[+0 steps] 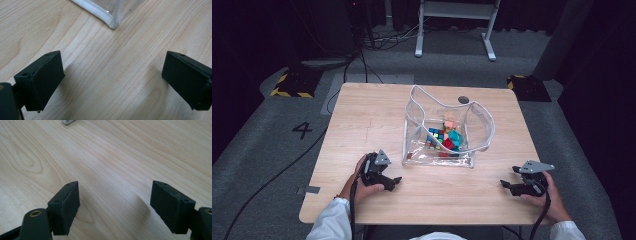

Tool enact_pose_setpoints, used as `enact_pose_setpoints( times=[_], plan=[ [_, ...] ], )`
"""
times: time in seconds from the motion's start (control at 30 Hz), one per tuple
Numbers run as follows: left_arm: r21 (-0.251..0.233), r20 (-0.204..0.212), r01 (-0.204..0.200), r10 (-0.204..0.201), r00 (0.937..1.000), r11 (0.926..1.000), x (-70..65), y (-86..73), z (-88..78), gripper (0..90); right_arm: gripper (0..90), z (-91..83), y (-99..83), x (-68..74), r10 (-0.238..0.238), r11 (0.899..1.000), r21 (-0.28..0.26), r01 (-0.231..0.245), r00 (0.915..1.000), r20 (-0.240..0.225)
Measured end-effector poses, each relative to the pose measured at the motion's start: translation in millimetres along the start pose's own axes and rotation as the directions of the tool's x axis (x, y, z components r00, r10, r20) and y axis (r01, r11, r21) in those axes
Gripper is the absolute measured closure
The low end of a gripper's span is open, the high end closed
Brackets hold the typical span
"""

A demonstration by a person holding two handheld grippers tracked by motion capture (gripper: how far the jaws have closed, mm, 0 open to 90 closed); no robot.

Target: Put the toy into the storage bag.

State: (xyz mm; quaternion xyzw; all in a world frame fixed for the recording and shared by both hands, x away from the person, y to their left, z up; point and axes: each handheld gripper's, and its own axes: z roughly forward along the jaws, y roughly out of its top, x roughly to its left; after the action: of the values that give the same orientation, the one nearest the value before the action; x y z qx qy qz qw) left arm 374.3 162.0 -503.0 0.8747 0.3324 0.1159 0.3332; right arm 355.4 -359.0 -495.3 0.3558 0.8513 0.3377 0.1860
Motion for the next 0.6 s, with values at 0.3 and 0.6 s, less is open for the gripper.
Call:
enact_pose_setpoints(
  times=[0.3,0.6],
  plan=[
    [0.000,0.001,0.000,0.000,1.0000,1.0000,0.0,0.0,0.0,4.1,22.9,-5.9,-16.5,-3.9,0.082,0.995,-0.052,-0.082,0.9965,-0.018],
    [0.000,0.002,0.001,-0.001,1.0000,1.0000,-0.1,-0.1,0.1,4.1,19.7,-4.9,-16.2,-4.3,0.091,0.995,-0.045,-0.091,0.9958,-0.010]
  ],
)
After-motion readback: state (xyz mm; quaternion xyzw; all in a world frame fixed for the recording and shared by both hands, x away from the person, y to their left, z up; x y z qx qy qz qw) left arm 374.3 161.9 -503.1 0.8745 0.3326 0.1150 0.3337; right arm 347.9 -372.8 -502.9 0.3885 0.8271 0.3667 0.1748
